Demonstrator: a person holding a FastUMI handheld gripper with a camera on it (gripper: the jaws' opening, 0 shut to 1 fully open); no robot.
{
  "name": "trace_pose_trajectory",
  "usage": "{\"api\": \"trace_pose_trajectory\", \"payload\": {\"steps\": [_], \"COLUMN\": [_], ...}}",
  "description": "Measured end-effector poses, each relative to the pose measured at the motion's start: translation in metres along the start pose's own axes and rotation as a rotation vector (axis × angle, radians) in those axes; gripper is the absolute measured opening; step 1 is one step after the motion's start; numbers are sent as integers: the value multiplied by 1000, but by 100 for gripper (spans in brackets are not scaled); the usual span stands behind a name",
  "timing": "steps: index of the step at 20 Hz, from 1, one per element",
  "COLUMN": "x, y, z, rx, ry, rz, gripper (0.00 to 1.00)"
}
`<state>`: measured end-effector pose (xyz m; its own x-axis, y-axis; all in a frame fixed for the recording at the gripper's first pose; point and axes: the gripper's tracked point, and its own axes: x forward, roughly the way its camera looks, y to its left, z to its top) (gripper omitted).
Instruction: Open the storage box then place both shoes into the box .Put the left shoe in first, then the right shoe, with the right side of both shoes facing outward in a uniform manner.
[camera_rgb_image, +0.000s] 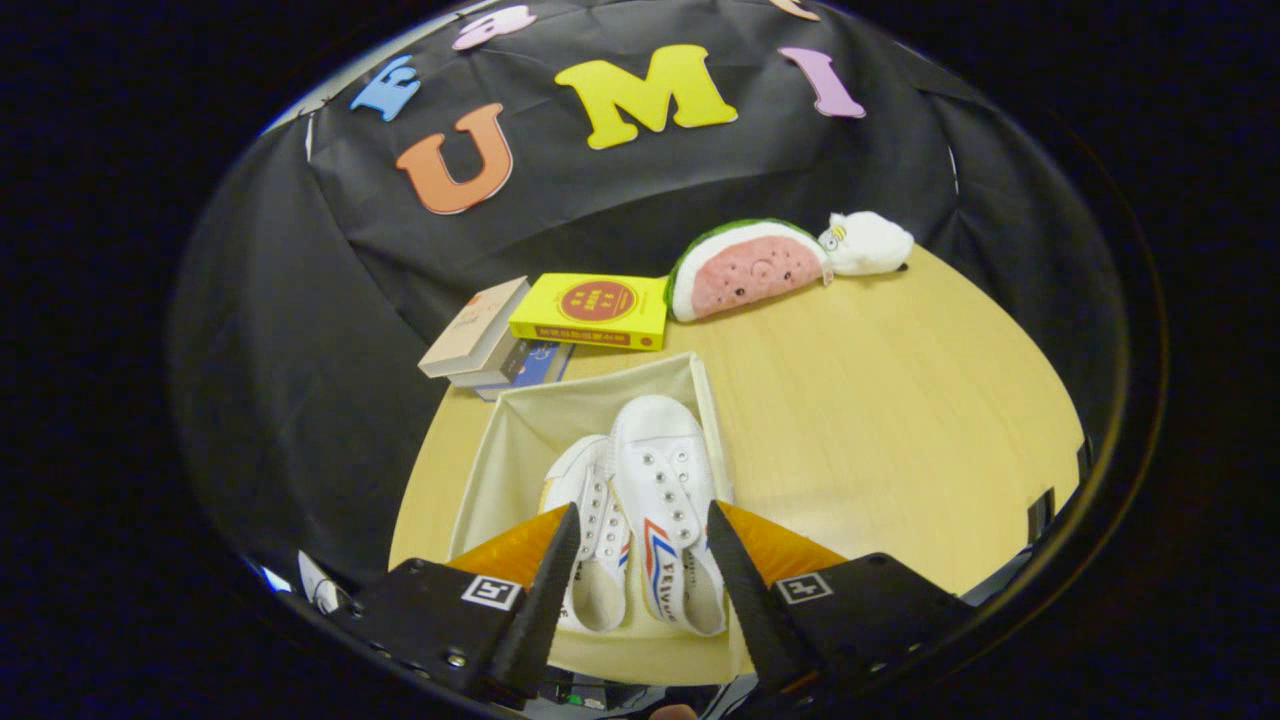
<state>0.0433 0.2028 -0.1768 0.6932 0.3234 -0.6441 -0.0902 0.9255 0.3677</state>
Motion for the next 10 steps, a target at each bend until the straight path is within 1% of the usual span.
{"api": "trace_pose_trajectory", "payload": {"steps": [1, 2, 4, 10], "x": [-7, -13, -29, -88], "y": [1, 1, -1, -22], "z": [5, 12, 19, 50], "rx": [-19, -40, -79, -148], "ry": [-25, -49, -98, -272], "rz": [-5, -14, -37, -119], "gripper": [81, 88, 95, 96]}}
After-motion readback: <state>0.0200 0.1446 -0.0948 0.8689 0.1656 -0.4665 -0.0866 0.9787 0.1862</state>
